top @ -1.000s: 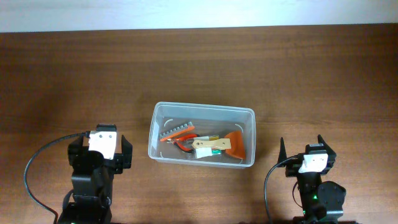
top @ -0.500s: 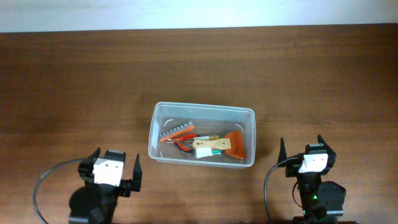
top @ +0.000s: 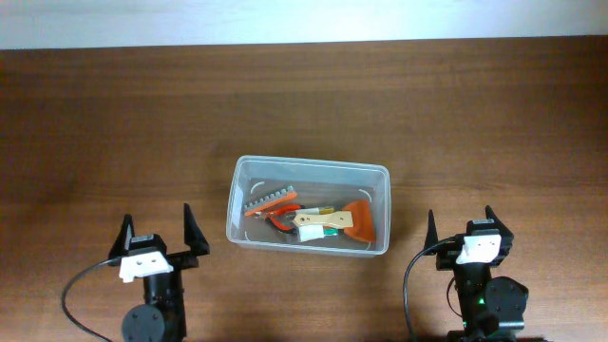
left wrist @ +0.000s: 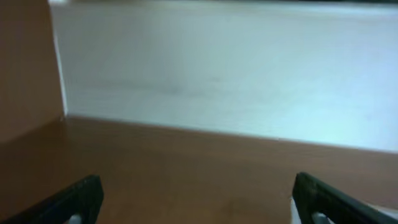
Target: Pack container
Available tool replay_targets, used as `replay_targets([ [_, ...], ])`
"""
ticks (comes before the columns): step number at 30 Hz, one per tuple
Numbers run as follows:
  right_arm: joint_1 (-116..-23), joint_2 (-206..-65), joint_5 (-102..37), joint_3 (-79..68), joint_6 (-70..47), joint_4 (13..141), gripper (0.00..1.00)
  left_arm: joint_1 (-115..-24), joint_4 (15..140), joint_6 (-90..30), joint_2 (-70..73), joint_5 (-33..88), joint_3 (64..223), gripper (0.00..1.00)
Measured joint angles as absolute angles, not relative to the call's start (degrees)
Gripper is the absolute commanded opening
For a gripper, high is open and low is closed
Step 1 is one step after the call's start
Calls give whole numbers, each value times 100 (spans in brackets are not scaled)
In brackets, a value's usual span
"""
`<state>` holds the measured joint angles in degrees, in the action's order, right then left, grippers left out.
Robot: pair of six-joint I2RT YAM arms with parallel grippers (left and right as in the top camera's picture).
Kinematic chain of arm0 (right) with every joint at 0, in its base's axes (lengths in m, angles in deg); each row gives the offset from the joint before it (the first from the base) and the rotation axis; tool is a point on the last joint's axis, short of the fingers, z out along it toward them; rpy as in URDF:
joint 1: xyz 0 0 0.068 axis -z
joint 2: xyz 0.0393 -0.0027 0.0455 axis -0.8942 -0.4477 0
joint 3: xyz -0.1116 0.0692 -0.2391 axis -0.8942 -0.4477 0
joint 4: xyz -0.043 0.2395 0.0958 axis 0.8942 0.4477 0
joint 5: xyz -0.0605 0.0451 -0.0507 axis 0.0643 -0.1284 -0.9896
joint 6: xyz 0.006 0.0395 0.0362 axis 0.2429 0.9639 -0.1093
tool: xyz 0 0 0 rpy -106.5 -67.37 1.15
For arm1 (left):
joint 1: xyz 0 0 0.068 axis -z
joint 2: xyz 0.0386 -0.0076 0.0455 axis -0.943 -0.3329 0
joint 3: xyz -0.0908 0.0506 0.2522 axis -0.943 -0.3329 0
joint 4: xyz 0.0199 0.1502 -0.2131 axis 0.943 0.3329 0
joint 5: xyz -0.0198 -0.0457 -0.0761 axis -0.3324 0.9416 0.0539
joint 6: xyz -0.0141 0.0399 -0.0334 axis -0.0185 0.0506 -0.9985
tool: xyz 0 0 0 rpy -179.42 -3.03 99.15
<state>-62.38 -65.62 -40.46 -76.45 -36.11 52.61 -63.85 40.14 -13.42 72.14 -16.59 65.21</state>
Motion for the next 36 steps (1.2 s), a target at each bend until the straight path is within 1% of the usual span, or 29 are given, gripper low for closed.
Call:
replay_targets([
  [5, -6238, -6562, -4046, -7645, -3609, 5261, 99, -6431, 4591, -1422, 7214, -1795, 6400, 99],
  [13, -6238, -6562, -4046, -7645, -3609, 5261, 99, -6600, 4608, -1444, 7214, -1729, 6398, 99],
  [26, -6238, -6562, -4046, -7645, -3609, 5261, 99, -6716, 4689, -1160, 7214, -706, 6398, 99],
  [36, -6238, -6562, -4046, -7645, -3611, 5261, 99, -6716, 4696, -1136, 7214, -595, 6398, 99],
])
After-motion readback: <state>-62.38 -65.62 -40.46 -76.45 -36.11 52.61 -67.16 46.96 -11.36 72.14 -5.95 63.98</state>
